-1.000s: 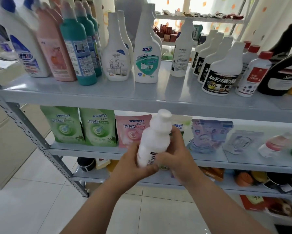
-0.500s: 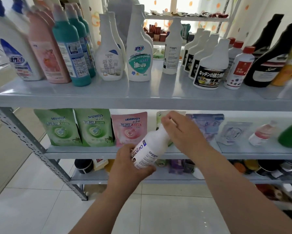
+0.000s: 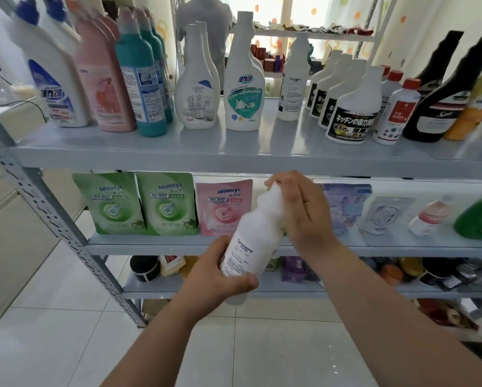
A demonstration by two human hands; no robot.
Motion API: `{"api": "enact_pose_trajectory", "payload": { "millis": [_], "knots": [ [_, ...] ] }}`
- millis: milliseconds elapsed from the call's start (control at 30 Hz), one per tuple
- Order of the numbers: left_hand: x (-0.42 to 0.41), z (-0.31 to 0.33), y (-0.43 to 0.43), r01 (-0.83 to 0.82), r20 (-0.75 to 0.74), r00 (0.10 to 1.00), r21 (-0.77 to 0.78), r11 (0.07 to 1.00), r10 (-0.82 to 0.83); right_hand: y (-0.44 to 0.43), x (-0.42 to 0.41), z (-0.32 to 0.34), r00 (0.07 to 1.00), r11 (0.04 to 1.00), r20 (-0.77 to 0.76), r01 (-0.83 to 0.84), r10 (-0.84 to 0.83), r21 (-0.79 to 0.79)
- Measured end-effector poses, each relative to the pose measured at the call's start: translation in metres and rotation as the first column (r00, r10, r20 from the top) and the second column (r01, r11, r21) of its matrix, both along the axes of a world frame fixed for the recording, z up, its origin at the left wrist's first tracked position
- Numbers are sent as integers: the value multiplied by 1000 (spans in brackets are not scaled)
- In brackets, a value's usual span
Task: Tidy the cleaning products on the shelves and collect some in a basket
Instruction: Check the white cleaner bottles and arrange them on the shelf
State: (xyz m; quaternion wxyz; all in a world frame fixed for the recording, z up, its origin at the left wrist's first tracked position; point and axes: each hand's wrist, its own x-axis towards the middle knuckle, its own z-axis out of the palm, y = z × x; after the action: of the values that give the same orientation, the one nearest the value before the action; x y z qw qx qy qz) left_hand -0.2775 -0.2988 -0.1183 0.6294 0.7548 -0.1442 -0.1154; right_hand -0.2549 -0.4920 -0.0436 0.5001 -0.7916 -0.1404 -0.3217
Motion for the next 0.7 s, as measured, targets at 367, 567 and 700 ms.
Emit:
{"api": "enact_pose_trajectory", "payload": {
  "millis": [367,567,700],
  "knots": [
    [-21,4,-6,-199,-232,965,-348,916,121,45,-20,-41,863,805,-384,-42,327,592],
    [-9,16,-9,-93,-281,959,-466,880,-47,37,-17,-37,874,764,-358,-23,328,645],
    [0,30,-21,-65,-170,985,-533,844,-32,18,-11,-28,845,795,-371,-100,386,599]
  ]
}}
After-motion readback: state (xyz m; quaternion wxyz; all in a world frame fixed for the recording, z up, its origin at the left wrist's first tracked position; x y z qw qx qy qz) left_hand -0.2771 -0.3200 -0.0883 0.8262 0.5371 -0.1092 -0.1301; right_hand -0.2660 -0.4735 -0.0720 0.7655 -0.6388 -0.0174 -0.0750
